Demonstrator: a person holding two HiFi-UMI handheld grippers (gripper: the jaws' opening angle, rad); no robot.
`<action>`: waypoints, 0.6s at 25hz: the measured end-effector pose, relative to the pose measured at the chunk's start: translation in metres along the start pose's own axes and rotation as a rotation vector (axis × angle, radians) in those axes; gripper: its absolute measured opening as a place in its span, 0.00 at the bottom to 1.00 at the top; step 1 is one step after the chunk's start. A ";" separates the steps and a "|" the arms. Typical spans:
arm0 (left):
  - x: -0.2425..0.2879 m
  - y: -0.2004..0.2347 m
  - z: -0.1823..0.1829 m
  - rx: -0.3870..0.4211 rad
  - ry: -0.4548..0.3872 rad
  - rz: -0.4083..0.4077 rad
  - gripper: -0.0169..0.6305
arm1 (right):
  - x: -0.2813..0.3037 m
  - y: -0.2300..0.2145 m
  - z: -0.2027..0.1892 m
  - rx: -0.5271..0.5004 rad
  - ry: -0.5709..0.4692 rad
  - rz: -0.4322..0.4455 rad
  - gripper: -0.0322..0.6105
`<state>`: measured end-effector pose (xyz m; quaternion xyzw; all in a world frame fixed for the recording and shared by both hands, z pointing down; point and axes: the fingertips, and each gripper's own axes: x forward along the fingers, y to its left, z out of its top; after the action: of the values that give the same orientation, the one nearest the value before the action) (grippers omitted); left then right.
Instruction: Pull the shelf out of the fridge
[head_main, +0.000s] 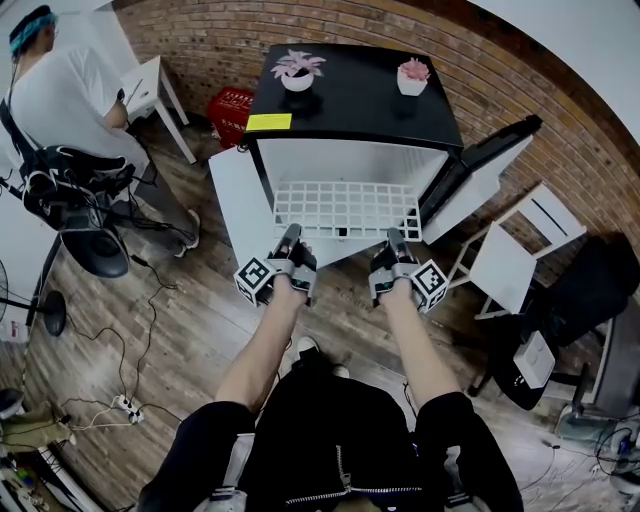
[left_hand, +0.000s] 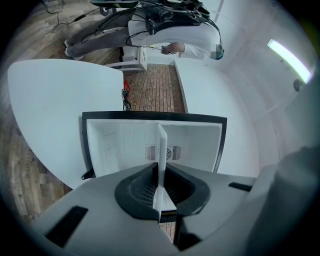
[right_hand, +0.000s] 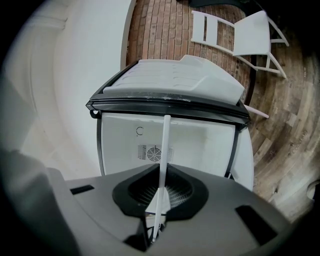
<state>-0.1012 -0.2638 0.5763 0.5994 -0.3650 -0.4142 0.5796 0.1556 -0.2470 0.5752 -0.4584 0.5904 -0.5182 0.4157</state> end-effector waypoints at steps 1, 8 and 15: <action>-0.001 0.000 0.000 0.000 0.002 0.000 0.08 | -0.001 -0.001 0.000 -0.002 0.002 -0.001 0.10; -0.021 0.000 -0.006 0.023 0.010 0.001 0.08 | -0.020 0.002 -0.008 -0.009 0.017 0.002 0.10; -0.046 -0.005 -0.016 0.033 0.016 -0.010 0.08 | -0.048 -0.003 -0.015 -0.019 0.042 -0.005 0.10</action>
<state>-0.1052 -0.2150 0.5744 0.6141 -0.3643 -0.4061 0.5703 0.1522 -0.1974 0.5806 -0.4529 0.6026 -0.5233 0.3975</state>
